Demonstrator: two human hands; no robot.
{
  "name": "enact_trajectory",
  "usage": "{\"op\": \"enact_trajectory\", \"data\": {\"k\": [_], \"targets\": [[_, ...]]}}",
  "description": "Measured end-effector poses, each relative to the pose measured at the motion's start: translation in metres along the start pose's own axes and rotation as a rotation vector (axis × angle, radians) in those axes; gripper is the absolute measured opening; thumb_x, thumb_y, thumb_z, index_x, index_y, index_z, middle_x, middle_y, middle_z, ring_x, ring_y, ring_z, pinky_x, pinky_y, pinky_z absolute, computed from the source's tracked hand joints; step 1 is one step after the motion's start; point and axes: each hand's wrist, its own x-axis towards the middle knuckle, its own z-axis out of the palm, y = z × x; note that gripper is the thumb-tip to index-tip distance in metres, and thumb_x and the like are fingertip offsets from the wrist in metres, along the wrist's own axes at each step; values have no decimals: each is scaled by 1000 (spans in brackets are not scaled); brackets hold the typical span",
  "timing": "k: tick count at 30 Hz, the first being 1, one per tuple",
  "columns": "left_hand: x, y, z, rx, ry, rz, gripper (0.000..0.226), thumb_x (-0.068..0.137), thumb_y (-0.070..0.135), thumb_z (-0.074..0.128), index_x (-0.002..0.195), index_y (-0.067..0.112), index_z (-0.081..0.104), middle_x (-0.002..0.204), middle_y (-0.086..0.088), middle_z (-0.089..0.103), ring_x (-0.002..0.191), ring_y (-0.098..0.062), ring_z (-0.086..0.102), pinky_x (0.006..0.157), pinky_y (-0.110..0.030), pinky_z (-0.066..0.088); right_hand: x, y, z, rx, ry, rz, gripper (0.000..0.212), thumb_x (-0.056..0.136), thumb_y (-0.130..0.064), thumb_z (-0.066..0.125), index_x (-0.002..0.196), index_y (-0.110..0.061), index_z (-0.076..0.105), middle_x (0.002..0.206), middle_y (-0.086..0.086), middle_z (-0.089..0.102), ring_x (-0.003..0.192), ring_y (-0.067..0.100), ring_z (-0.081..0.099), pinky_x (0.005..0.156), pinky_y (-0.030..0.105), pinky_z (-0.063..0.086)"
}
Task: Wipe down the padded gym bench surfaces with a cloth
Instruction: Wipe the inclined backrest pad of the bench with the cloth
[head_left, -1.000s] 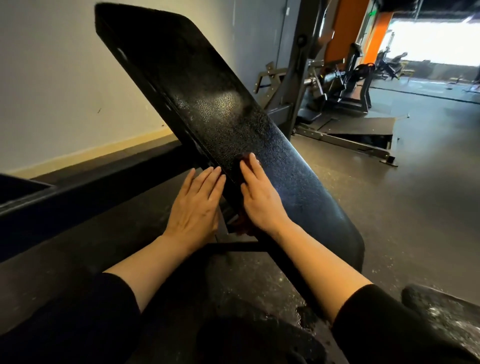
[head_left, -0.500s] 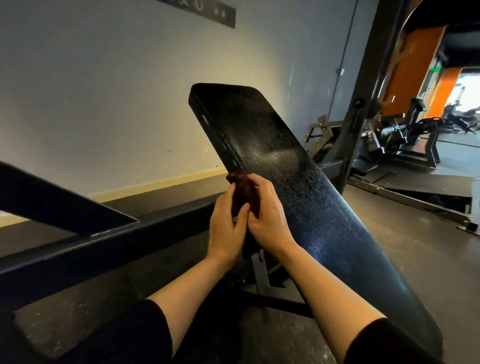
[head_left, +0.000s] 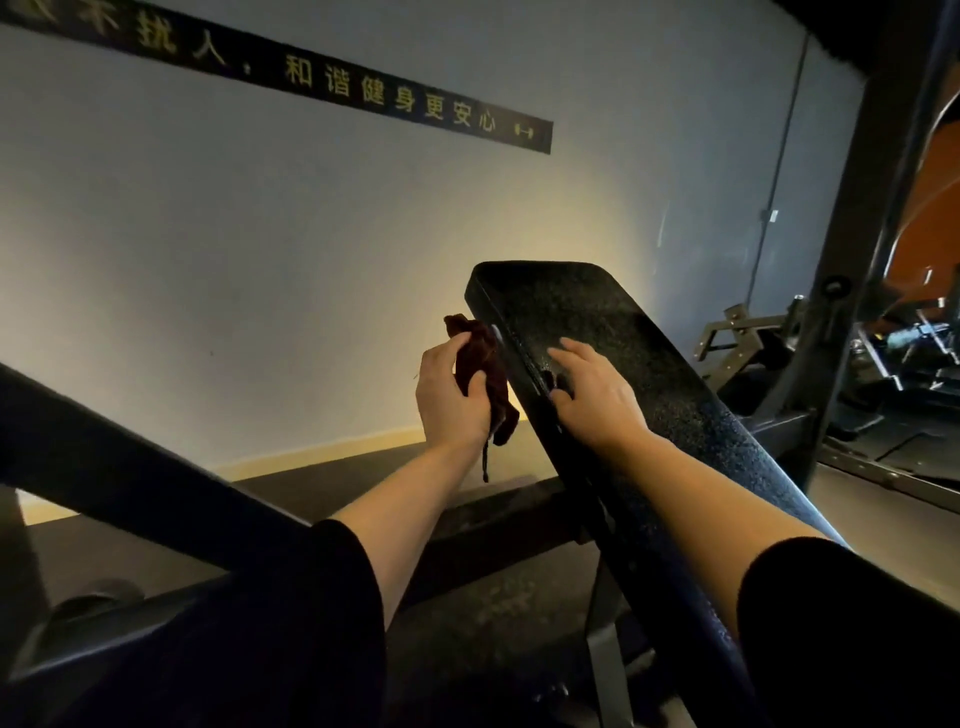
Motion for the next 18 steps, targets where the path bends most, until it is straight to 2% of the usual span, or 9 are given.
{"op": "enact_trajectory", "data": {"k": [3, 8, 12, 18], "targets": [[33, -4, 13, 57, -12, -2, 43, 91, 2, 56, 132, 16, 51, 128, -4, 50, 119, -16, 48, 107, -29, 37, 33, 0, 0, -36, -49, -53, 49, 98, -24, 47, 146, -20, 37, 155, -2, 28, 142, 18, 24, 115, 34, 22], [69, -21, 38, 109, -64, -21, 45, 92, 6, 56, 136, 16, 49, 130, -3, 47, 120, -16, 46, 102, -20, 32, 49, 5, 8, -104, -135, -44, 47, 98, -33, 47, 143, -25, 41, 154, -7, 32, 137, 19, 37, 109, 35, 32], [84, -38, 56, 97, -32, -18, 43, 90, 9, 61, 132, 15, 54, 127, -4, 53, 118, -16, 49, 105, -26, 36, 52, 3, 4, -164, -157, -49, 47, 97, -36, 47, 143, -28, 41, 153, -12, 32, 134, 19, 42, 107, 38, 38], [138, -56, 66, 90, 31, -119, 45, 91, 5, 55, 134, 19, 54, 132, -2, 56, 122, -18, 50, 96, -18, 30, 47, 1, 3, -155, -128, -38, 45, 97, -39, 45, 142, -33, 41, 152, -17, 32, 132, 19, 43, 103, 38, 41]]}}
